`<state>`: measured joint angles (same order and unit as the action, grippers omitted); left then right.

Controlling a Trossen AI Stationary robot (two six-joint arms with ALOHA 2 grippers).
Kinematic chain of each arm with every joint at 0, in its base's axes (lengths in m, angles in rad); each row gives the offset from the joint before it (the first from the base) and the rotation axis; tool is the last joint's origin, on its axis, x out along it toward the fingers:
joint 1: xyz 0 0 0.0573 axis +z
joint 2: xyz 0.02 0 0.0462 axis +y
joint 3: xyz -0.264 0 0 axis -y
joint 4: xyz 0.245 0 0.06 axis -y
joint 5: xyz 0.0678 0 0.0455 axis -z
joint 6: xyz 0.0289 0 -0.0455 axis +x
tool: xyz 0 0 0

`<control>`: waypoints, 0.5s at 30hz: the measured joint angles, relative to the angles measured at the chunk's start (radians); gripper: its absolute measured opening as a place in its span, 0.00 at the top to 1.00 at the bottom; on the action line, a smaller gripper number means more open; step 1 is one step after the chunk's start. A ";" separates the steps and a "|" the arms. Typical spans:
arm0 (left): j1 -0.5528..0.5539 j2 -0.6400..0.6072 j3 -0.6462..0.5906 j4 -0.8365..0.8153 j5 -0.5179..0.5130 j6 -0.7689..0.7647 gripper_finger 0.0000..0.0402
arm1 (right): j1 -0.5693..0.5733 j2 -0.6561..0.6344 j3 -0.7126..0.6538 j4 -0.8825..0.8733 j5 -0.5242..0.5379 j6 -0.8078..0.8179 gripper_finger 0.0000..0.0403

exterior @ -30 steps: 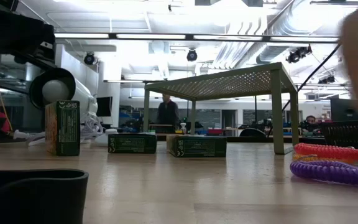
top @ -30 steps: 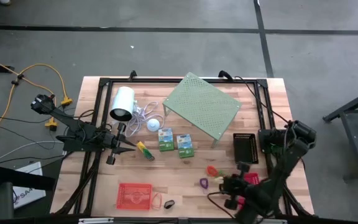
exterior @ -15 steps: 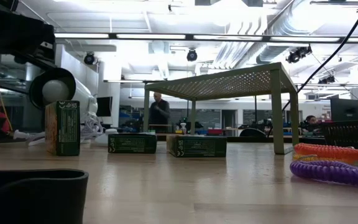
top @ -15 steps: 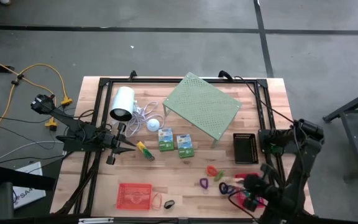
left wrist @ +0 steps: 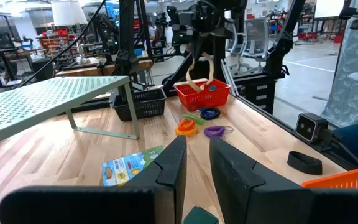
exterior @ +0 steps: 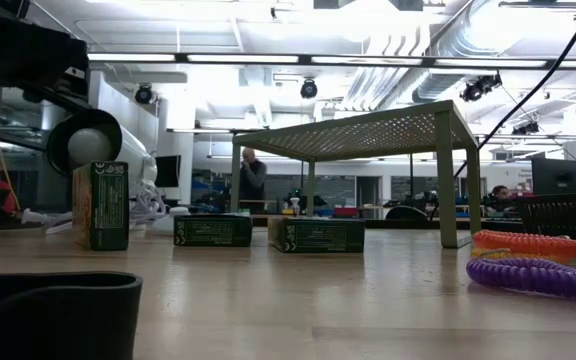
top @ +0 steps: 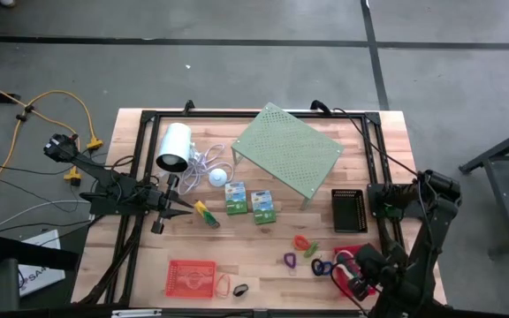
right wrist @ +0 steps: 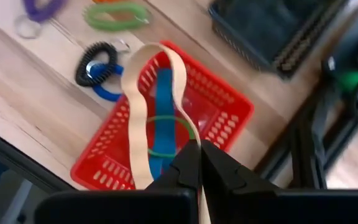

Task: Pick & Place Office Desk Supplies
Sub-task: Put the light brown rubber band into the red bin

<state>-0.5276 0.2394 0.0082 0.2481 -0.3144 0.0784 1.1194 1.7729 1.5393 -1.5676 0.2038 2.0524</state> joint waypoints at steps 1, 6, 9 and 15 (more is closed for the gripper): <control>0.000 0.000 0.000 0.000 0.000 0.000 0.84 | 0.000 0.000 -0.009 0.007 -0.010 0.014 1.00; 0.000 0.000 0.000 0.000 0.000 0.000 0.84 | 0.000 0.002 -0.055 0.052 -0.031 0.041 1.00; 0.000 0.000 0.000 0.000 0.000 0.000 0.84 | 0.000 0.002 -0.077 0.079 -0.049 0.050 1.00; 0.000 0.000 0.000 0.000 0.000 0.000 0.84 | 0.000 0.002 -0.151 0.203 -0.073 0.076 1.00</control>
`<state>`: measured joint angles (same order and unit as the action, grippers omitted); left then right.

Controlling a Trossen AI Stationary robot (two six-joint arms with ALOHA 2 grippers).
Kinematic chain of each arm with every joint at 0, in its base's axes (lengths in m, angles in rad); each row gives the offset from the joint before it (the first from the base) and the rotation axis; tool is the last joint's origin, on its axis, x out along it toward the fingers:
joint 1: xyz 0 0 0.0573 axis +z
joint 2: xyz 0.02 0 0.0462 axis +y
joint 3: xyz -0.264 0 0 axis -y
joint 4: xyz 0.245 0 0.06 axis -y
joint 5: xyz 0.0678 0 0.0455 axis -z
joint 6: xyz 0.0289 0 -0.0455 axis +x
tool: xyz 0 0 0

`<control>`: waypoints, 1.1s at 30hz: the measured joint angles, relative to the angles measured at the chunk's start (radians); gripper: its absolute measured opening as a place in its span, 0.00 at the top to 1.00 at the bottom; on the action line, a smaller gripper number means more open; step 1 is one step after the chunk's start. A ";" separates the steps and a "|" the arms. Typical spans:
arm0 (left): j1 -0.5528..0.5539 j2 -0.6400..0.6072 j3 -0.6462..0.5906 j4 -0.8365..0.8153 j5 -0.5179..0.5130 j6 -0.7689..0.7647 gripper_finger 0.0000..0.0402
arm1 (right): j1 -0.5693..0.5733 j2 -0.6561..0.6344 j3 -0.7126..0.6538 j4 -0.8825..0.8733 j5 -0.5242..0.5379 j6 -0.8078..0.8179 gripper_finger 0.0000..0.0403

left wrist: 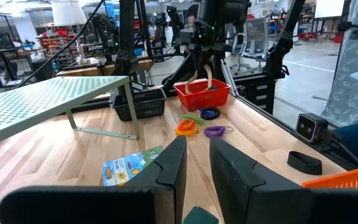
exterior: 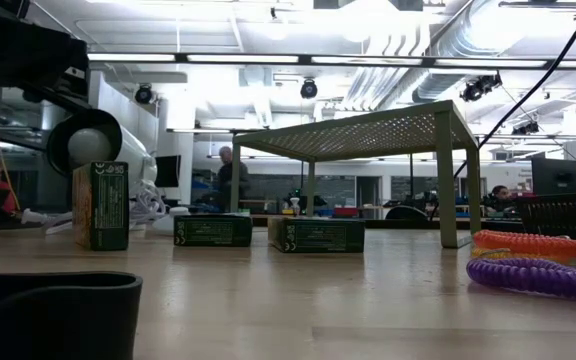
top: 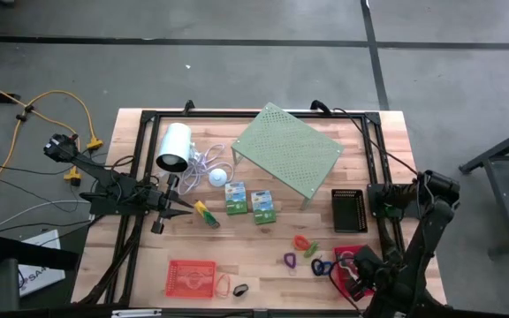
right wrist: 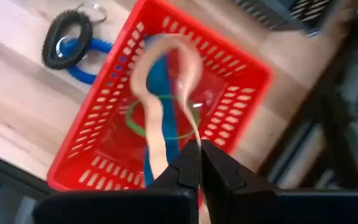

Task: Pick & Place Office Desk Supplies
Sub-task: Put the light brown rubber band into the red bin

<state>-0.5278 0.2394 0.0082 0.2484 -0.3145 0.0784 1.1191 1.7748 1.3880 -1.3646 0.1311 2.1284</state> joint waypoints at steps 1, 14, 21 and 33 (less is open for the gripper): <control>0.000 0.000 0.000 0.000 0.000 0.000 0.84 | 0.000 0.000 -0.014 0.029 0.001 0.000 1.00; 0.000 0.000 0.000 0.000 0.000 0.000 0.84 | -0.041 0.000 -0.115 0.177 0.074 0.016 1.00; 0.000 0.000 0.000 0.000 0.000 0.000 0.84 | -0.058 0.000 -0.115 0.176 0.080 -0.015 1.00; 0.000 0.000 0.000 0.000 0.000 0.000 0.84 | -0.057 0.000 -0.115 0.180 0.148 -0.059 0.85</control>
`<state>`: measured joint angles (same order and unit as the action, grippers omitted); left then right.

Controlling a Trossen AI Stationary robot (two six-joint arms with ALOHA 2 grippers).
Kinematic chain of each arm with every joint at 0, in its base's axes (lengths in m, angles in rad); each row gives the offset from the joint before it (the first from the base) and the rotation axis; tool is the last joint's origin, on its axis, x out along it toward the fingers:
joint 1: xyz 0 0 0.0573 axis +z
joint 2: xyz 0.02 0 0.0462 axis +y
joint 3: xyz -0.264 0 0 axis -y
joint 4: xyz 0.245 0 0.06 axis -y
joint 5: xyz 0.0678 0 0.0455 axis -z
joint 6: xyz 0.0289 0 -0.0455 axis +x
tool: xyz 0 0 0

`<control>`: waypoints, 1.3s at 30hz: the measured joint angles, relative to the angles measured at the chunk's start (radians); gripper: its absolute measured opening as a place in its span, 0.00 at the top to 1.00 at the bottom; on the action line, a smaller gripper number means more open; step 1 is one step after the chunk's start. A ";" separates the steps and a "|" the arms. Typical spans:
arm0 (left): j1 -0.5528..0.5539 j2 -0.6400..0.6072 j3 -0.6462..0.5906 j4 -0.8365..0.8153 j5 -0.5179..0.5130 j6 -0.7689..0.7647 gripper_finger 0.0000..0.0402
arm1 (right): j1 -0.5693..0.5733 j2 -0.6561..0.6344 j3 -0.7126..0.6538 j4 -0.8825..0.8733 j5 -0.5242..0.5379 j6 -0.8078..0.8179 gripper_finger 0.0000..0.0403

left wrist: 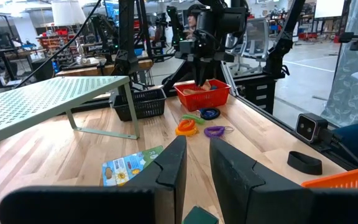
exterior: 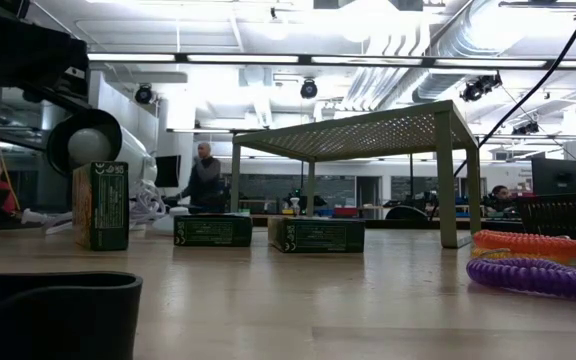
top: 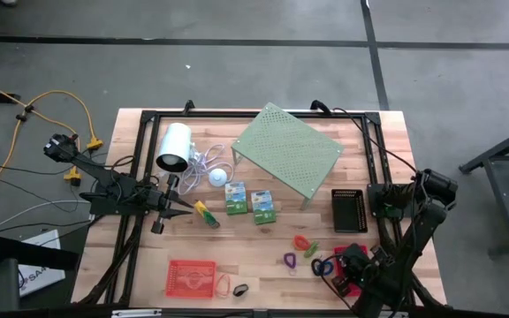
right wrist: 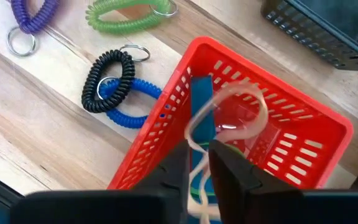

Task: Pick & Place Office Desk Supplies
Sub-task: Put the light brown rubber band into the red bin, then put the orange rubber band into the red bin

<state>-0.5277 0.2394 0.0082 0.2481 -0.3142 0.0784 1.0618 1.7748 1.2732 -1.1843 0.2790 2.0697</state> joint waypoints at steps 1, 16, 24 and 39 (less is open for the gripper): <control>0.000 0.000 0.000 0.000 0.000 0.000 0.84 | 0.000 0.000 0.000 0.001 0.000 0.001 0.83; 0.000 0.000 0.000 0.000 0.000 0.000 0.84 | 0.003 -0.003 0.001 0.003 -0.012 0.006 0.77; 0.000 0.000 0.000 0.000 0.000 0.000 0.84 | 0.020 -0.068 0.001 -0.030 0.130 -0.002 0.77; 0.000 0.000 0.000 0.000 0.000 0.000 0.84 | -0.104 -0.075 0.001 0.166 0.233 -0.386 0.77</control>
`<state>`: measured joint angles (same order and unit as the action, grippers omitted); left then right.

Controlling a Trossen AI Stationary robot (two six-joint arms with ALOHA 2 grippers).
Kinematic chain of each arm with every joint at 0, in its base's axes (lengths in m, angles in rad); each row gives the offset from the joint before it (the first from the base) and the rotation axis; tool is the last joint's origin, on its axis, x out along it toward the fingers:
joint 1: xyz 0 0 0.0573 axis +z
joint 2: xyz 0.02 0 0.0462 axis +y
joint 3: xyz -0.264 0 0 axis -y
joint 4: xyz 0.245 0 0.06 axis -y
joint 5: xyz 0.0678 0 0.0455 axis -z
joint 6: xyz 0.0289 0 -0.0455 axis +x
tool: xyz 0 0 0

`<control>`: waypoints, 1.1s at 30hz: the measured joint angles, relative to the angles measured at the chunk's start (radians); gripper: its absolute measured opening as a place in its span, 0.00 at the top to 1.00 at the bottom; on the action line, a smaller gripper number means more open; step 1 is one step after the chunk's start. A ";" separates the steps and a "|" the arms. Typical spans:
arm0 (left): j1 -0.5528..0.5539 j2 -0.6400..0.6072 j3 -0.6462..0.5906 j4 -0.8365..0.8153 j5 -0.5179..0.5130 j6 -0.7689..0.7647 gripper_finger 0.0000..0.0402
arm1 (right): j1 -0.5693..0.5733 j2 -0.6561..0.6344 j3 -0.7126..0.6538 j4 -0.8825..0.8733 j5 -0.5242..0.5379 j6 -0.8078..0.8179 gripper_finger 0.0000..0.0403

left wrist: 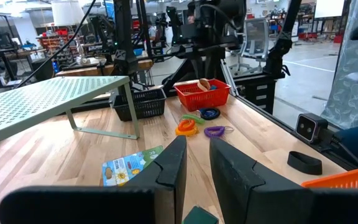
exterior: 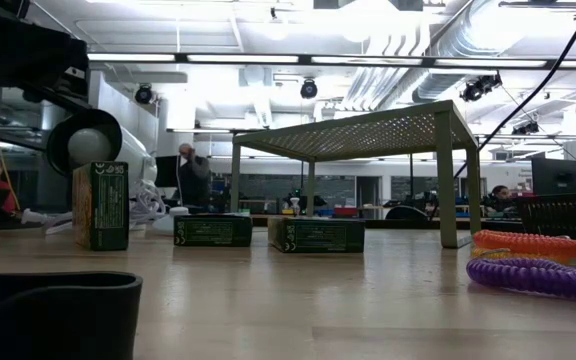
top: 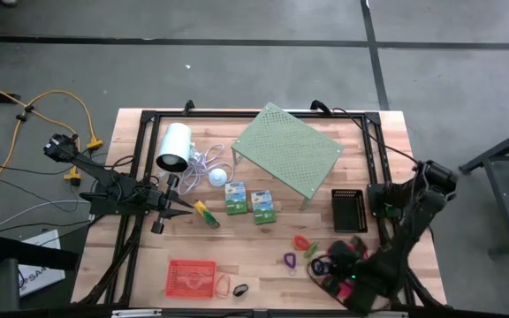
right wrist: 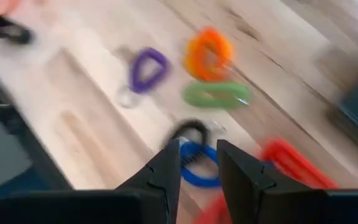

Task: Pick & Place Office Desk Supplies
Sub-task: Put the orange rubber band into the red bin

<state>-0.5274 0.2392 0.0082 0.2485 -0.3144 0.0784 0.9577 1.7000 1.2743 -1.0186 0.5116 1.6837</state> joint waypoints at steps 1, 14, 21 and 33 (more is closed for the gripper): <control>0.000 0.000 0.000 0.000 0.000 0.000 0.84 | -0.024 0.000 0.000 0.037 0.005 -0.073 0.77; 0.000 0.000 0.000 0.000 0.001 0.000 0.84 | -0.332 0.031 0.000 0.647 -0.196 -1.028 0.77; 0.000 0.000 0.000 0.000 0.000 0.000 0.84 | -0.409 0.089 0.000 0.842 -0.338 -1.262 0.77; 0.000 0.000 0.000 0.000 0.000 0.000 0.84 | -0.437 0.108 0.000 0.874 -0.389 -1.348 0.77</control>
<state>-0.5274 0.2394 0.0082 0.2481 -0.3145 0.0784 0.5209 1.8084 1.2743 -0.1444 0.1226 0.3355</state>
